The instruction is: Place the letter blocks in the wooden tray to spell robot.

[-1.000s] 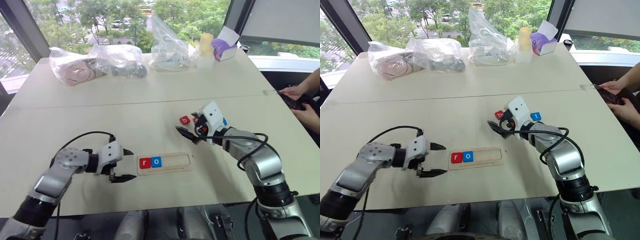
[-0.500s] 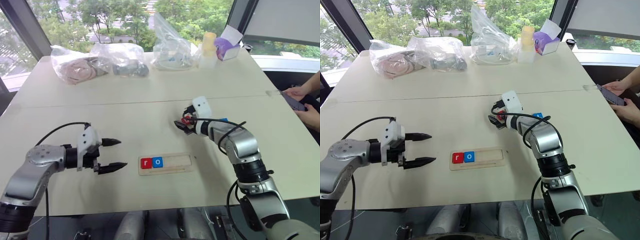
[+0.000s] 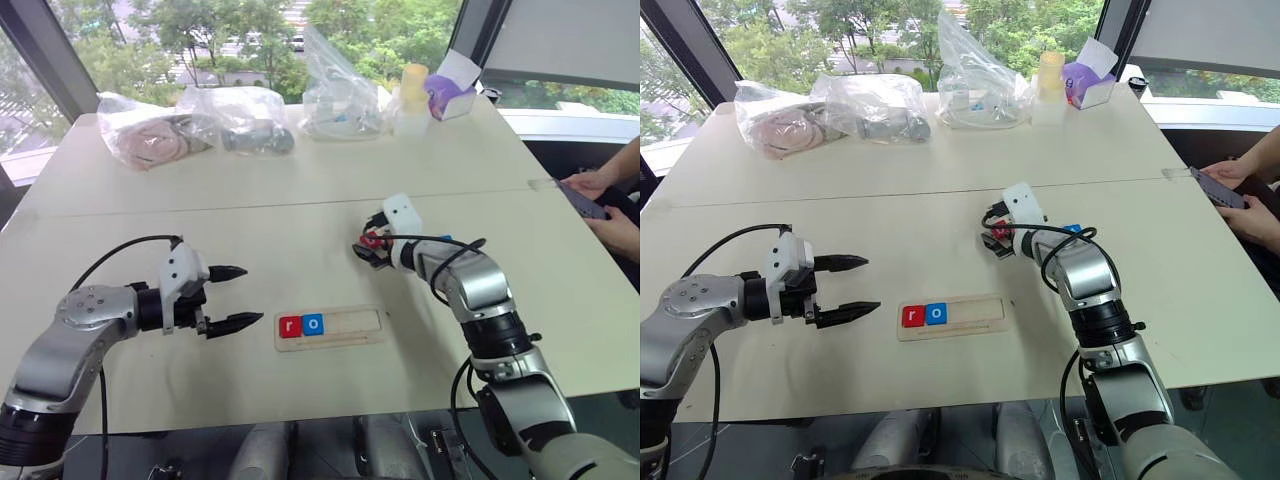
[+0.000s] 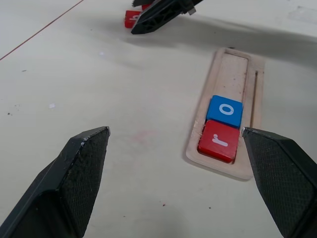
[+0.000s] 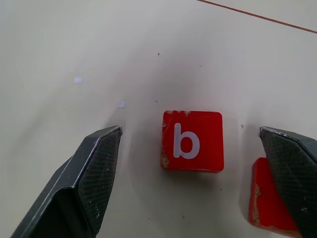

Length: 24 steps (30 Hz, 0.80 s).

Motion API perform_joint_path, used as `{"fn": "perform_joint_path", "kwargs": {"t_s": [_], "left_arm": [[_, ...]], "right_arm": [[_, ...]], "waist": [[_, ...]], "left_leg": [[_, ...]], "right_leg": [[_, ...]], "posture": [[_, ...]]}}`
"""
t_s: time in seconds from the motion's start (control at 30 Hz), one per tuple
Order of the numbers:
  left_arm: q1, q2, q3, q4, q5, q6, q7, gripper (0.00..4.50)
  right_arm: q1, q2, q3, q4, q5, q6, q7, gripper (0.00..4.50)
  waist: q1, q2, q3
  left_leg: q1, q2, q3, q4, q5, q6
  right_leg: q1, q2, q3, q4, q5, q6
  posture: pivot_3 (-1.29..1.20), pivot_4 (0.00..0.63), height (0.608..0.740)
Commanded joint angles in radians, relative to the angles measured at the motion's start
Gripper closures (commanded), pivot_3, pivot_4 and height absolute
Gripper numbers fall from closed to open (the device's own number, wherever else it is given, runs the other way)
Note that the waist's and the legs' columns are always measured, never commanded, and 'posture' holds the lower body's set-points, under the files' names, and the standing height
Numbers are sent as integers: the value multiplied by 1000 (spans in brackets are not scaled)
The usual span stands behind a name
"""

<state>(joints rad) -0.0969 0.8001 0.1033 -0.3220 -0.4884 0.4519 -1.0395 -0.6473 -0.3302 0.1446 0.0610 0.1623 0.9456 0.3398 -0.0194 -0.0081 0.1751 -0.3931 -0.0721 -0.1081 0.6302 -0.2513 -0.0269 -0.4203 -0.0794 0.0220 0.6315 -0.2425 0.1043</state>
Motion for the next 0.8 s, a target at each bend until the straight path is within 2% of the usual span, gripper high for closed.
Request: {"fn": "perform_joint_path", "kwargs": {"t_s": [0.03, 0.07, 0.23, 0.37, 0.47, 0.67, 0.73, 0.8], "left_arm": [[-22, -5, 5, -6, 1, -16, 9, 0], [-22, -6, 3, -7, 2, -16, 11, 0], [-29, -17, -6, -3, 8, -21, 23, 0], [-31, -25, -9, -4, 9, -22, 26, 0], [-26, -25, -14, -11, 0, -23, 8, 0], [-41, -31, -43, -14, -9, -31, -32, 0], [-64, -42, -62, 3, -3, -39, -41, 0], [-87, -51, -78, 24, 4, -47, -50, 0]], "right_arm": [[-25, 5, 22, -14, -20, -14, 9, 556], [-26, 5, 23, -16, -22, -12, 10, 899], [-29, -5, 34, -28, -38, -8, 20, 3364], [-30, -18, 44, -55, -54, 1, 24, 3344], [-29, -44, 12, -168, -38, 79, 26, 3344], [64, -110, -164, -561, 59, 486, 29, 3344], [154, -122, -251, -708, 111, 633, 44, 3344], [254, -133, -306, -813, 158, 669, 38, 3344]], "waist": [[0, 0, 0], [0, 0, 0], [0, 0, 0], [0, 0, 0], [1, 0, 0], [9, 0, 0], [12, -1, 0], [14, -1, 0]], "left_leg": [[0, 0, 0, 0, 0, 0], [0, 0, 0, 0, 0, 0], [0, 0, 0, 0, 0, 0], [0, 0, 0, 0, 0, 0], [0, 0, 0, 0, 0, 0], [-3, 0, -1, 0, 0, 0], [-3, 0, -1, 0, 0, 0], [-4, 0, -2, 1, 0, 0]], "right_leg": [[0, 0, 0, 0, 0, 0], [0, 0, 0, 0, 0, 0], [0, 0, 0, 0, 0, 0], [0, 0, 0, 0, 0, 0], [0, 0, 0, 0, 0, 0], [-2, -1, -1, -1, 0, 0], [-2, -1, -1, -1, 0, 0], [-2, -2, -2, -1, 0, 0]], "posture": [[0, 150, 740], [0, 150, 740], [0, 150, 740], [0, 150, 740], [0, 150, 740], [0, 150, 740], [0, 150, 740], [0, 150, 740]]}}
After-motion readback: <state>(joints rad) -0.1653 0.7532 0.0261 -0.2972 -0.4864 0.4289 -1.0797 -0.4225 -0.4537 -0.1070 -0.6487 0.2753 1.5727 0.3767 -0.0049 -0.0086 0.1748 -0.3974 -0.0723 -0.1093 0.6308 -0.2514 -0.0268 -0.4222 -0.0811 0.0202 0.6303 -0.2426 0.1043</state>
